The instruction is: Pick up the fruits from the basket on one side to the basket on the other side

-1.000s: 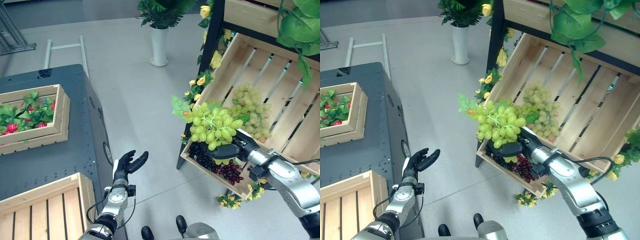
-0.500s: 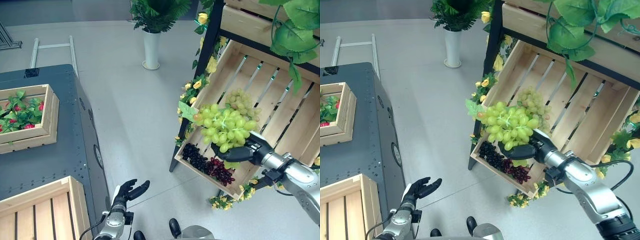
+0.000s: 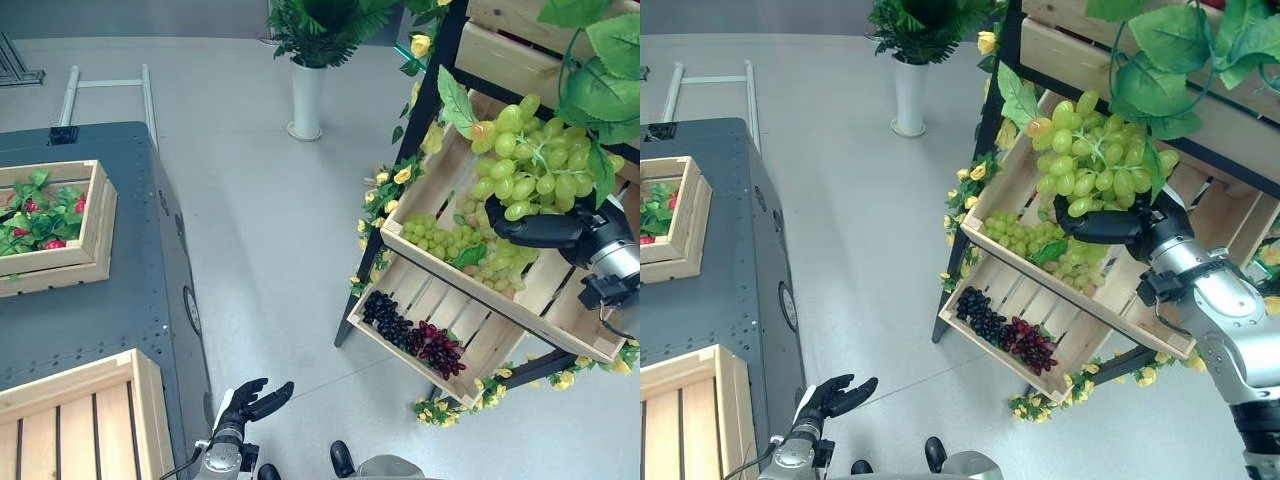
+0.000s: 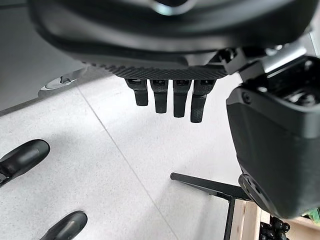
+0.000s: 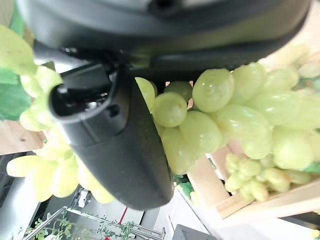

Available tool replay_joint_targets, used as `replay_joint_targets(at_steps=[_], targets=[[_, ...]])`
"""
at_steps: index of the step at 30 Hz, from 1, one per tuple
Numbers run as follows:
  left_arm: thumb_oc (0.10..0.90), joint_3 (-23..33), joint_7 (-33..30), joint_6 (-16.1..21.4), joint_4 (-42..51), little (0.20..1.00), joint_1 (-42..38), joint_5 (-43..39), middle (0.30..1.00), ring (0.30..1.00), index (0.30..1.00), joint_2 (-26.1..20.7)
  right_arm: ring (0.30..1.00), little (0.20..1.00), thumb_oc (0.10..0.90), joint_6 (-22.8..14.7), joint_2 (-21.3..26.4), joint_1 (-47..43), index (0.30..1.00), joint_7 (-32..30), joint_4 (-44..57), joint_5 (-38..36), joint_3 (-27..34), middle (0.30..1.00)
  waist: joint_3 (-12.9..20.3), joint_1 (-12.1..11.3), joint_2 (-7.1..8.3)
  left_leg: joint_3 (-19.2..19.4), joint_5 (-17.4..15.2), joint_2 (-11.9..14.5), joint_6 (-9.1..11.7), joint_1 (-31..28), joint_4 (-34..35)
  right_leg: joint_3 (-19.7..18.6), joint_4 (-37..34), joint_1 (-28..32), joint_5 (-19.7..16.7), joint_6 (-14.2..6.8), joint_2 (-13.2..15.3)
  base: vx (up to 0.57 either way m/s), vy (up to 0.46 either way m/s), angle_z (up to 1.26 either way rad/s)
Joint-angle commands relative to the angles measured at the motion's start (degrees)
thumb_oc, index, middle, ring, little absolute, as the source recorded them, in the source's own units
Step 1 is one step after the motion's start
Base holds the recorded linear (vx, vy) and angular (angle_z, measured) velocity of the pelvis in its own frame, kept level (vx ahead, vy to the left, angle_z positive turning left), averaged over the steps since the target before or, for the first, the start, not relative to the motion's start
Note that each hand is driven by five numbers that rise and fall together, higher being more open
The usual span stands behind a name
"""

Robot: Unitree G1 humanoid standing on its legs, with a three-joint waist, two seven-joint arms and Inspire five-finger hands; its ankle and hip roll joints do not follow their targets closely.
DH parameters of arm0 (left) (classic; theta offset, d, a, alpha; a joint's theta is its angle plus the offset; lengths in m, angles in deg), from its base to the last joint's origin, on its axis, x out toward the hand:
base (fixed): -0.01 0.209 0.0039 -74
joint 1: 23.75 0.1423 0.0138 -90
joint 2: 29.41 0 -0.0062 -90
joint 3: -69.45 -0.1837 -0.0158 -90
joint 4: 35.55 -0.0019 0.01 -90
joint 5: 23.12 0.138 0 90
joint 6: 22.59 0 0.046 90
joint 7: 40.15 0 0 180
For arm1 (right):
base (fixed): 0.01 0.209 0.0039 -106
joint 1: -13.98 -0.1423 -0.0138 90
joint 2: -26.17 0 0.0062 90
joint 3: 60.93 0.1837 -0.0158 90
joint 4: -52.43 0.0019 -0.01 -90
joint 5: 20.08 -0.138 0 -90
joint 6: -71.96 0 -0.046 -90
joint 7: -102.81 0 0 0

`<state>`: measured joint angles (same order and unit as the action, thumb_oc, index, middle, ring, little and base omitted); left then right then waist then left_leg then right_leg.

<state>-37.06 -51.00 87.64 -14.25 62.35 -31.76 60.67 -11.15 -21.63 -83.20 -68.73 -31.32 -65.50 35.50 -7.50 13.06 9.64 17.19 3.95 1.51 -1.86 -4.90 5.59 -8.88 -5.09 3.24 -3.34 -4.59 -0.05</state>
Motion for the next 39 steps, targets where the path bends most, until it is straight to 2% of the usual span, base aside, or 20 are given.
replay_joint_targets(at_steps=[1, 7, 9, 11, 14, 16, 22, 28, 36, 37, 38, 39], targets=[[0.800, -0.23, -0.57, 5.71, -1.26, 0.900, -3.02, 1.83, 0.900, 0.900, 0.900, -2.22, 0.300, 0.300, 0.400, -4.43, 3.21, -11.03, 0.300, -4.23, -5.00, -0.15, 4.69, 0.300, 4.05, -2.49, 0.08, -2.91, -10.98, -1.79, -0.42, -4.31, -0.59, 0.47, 0.09, -0.58, 0.12, -0.39, -4.47, 0.03, 0.045, 0.01], [0.800, 0.45, -0.66, 5.33, -0.71, 0.900, -3.10, 2.28, 0.900, 0.900, 0.900, -2.57, 0.300, 0.300, 0.400, -2.42, 3.47, -10.03, 0.300, -1.78, -10.94, 2.41, 3.99, 0.300, 4.43, -2.54, 0.48, -2.97, -11.08, -1.71, -0.45, -4.52, -0.59, 0.13, 0.09, -0.52, 0.04, -0.51, -4.46, 0.01, 0.014, -0.01], [0.800, 0.78, -0.76, 5.14, -0.67, 0.900, -3.20, 2.66, 0.900, 0.900, 0.900, -2.84, 0.300, 0.300, 0.400, -2.55, 3.16, -9.70, 0.300, -1.52, -13.42, 4.95, 3.44, 0.300, 4.41, -2.63, 0.68, -2.97, -11.07, -1.68, -0.46, -4.49, -0.59, 0.07, 0.09, -0.60, -0.05, -0.55, -4.47, 0.00, 0.000, 0.00], [0.800, 1.11, -1.03, 4.48, -0.38, 0.900, -3.49, 2.69, 0.900, 0.900, 0.900, -3.12, 0.300, 0.300, 0.400, -2.39, 3.76, -9.65, 0.300, -2.67, -17.37, 10.64, 2.21, 0.300, 4.39, -2.73, 0.88, -2.99, -11.03, -1.67, -0.53, -4.40, -0.59, -0.02, 0.09, -0.77, -0.14, -0.57, -4.53, 0.00, 0.000, 0.00], [0.800, 1.34, -1.02, 4.00, -0.05, 0.900, -3.58, 3.00, 0.900, 0.900, 0.900, -3.19, 0.300, 0.300, 0.400, -2.03, 4.74, -9.82, 0.300, -3.00, -21.73, 13.66, 1.39, 0.300, 4.39, -2.77, 0.99, -2.94, -10.99, -1.67, -0.56, -4.41, -0.59, -0.08, 0.09, -0.82, -0.20, -0.59, -4.53, 0.00, 0.000, 0.00], [0.800, 1.29, -0.38, 3.79, 0.10, 0.900, -3.74, 3.52, 0.900, 0.900, 0.900, -3.46, 0.300, 0.300, 0.400, -1.53, 6.51, -10.12, 0.300, -1.73, -26.58, 13.62, 1.17, 0.300, 4.27, -2.84, 1.04, -2.80, -10.94, -1.65, -0.56, -4.44, -0.63, -0.09, 0.09, -0.85, -0.28, -0.61, -4.49, 0.00, 0.000, 0.00], [0.800, -0.24, 0.21, 3.20, 0.22, 0.900, -4.53, 3.86, 0.900, 0.900, 0.900, -3.23, 0.300, 0.300, 0.400, -1.48, 7.53, -13.21, 0.300, 2.11, -35.89, 12.53, -0.93, 0.300, 3.71, -3.48, 0.76, -2.95, -11.02, -1.72, -0.48, -4.44, -0.68, 0.22, 0.09, -0.89, -0.27, -0.63, -4.28, 0.00, 0.000, 0.00], [0.800, -1.11, 0.57, 3.12, 0.94, 0.900, -4.47, 3.74, 0.900, 0.900, 0.900, -3.02, 0.300, 0.300, 0.400, -1.77, 8.38, -15.69, 0.300, 4.76, -38.82, 14.20, -3.06, 0.300, 3.58, -3.80, 0.12, -3.02, -10.94, -1.87, -0.44, -4.18, -0.59, 0.68, 0.09, -1.15, -0.21, -0.59, -3.98, 0.00, 0.000, 0.00], [0.800, -1.81, 0.55, 3.05, 1.28, 0.900, -4.54, 3.63, 0.900, 0.900, 0.900, -2.78, 0.300, 0.300, 0.400, -1.28, 8.87, -17.95, 0.300, 4.42, -39.78, 15.24, -4.63, 0.300, 3.18, -3.74, -0.45, -3.05, -10.83, -2.20, -0.50, -3.74, -0.59, 0.80, 0.09, -1.58, -0.24, -0.45, -3.89, 0.00, 0.000, 0.00], [0.800, -1.67, 0.70, 3.10, 1.21, 0.900, -4.40, 3.75, 0.900, 0.900, 0.900, -2.79, 0.474, 0.474, 0.516, -1.23, 8.78, -18.29, 0.474, 4.18, -39.88, 15.64, -4.90, 0.474, 3.20, -3.78, -0.53, -3.02, -10.81, -2.24, -0.52, -3.74, -0.59, 0.82, 0.09, -1.59, -0.26, -0.43, -3.88, 0.00, 0.000, 0.00], [0.800, -1.67, 0.70, 3.10, 1.21, 0.900, -4.39, 3.75, 0.900, 0.900, 0.900, -2.79, 0.474, 0.474, 0.516, -1.23, 8.77, -18.31, 0.474, 4.18, -39.88, 15.64, -4.92, 0.474, 3.21, -3.78, -0.53, -3.02, -10.81, -2.24, -0.52, -3.74, -0.59, 0.82, 0.09, -1.59, -0.26, -0.43, -3.88, 0.00, 0.000, 0.00], [0.800, -1.59, 0.74, 3.26, 1.23, 0.900, -4.11, 4.23, 0.900, 0.900, 0.900, -2.69, 0.900, 0.900, 0.800, -1.20, 8.87, -18.46, 0.900, 3.55, -39.93, 15.42, -4.89, 0.900, 3.18, -3.83, -0.57, -2.96, -10.78, -2.24, -0.48, -3.77, -0.60, 0.88, 0.09, -1.54, -0.23, -0.45, -3.78, 0.00, 0.000, 0.00]])
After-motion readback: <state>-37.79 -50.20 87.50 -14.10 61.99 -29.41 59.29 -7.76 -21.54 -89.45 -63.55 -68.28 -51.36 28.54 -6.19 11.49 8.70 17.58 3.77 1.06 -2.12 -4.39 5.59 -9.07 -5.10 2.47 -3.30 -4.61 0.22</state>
